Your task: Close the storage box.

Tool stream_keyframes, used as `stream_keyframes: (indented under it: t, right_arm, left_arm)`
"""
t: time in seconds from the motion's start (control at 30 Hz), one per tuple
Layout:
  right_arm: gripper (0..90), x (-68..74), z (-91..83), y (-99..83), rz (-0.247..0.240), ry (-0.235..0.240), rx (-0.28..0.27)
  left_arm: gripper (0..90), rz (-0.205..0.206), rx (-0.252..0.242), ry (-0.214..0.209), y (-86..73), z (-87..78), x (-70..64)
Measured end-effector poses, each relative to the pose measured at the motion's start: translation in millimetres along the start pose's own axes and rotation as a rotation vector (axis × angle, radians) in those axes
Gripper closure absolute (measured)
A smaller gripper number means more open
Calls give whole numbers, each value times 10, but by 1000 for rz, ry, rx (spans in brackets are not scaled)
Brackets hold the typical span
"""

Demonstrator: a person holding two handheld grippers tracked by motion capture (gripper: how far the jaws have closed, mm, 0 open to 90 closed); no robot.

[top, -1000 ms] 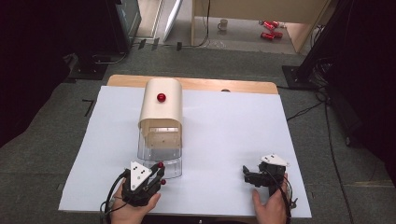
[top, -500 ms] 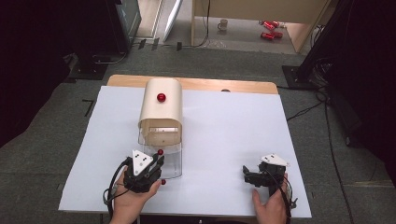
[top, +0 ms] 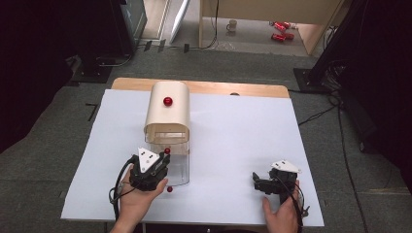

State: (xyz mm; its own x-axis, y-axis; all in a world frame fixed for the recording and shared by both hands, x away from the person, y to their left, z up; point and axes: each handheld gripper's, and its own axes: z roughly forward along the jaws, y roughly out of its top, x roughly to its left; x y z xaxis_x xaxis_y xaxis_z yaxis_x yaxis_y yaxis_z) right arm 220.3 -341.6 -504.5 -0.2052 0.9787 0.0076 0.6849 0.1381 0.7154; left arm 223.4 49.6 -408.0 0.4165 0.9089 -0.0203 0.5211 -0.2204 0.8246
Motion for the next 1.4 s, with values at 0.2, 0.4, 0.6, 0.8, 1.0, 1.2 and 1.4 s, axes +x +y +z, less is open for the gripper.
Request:
stream_keyframes:
  t: [0.2, 0.4, 0.6, 0.8, 1.0, 1.2, 1.4]
  right_arm:
    - [15, 0, 0, 0, 1, 0, 0]
    - [15, 0, 0, 0, 1, 0, 0]
    - [15, 0, 0, 0, 1, 0, 0]
    - [15, 0, 0, 0, 1, 0, 0]
    - [15, 0, 0, 0, 1, 0, 0]
    - [15, 0, 0, 0, 1, 0, 0]
    - [15, 0, 0, 0, 1, 0, 0]
  left_arm:
    - [762, -5, -8, 16, 52, 74, 28]
    - [762, -15, -14, 29, 91, 132, 67]
    - [763, -7, -17, 34, 106, 156, 65]
    - [750, -7, -20, 29, 99, 154, 65]
    - [666, 2, -23, 6, 59, 108, 37]
    - [585, 2, -15, -16, -20, 30, -29]
    - [568, 6, -18, -34, -138, -114, -132]
